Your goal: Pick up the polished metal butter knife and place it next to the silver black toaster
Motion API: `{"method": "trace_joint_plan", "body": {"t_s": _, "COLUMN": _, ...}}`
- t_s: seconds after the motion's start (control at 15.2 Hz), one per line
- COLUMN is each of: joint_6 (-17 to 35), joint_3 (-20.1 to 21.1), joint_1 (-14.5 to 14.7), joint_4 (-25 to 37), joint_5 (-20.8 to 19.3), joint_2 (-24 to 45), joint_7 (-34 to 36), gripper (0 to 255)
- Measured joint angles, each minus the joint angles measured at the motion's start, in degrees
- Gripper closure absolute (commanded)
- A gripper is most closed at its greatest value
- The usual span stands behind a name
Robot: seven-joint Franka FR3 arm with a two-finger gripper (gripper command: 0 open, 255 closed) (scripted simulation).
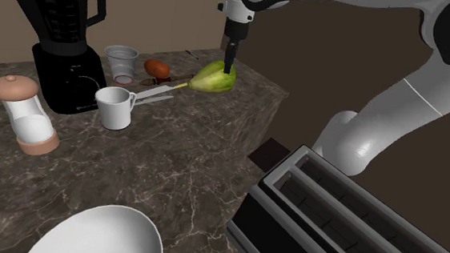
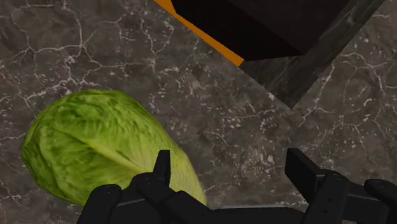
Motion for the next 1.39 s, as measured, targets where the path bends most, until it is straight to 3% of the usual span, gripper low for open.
{"method": "trace_joint_plan", "body": {"t_s": 0.73, "joint_6": 9.82, "joint_3": 2.01, "joint_1": 4.83, "joint_4": 11.75, "joint_5": 2.35, "joint_2": 19.79, "joint_7": -17.33, "gripper": 0}}
{"method": "trace_joint_plan", "body": {"t_s": 1.39, "joint_6": 13.52, "joint_3": 6.89, "joint_1": 8.39, "joint_4": 24.66, "joint_5": 2.75, "joint_2": 34.94, "joint_7": -30.45, "gripper": 0}}
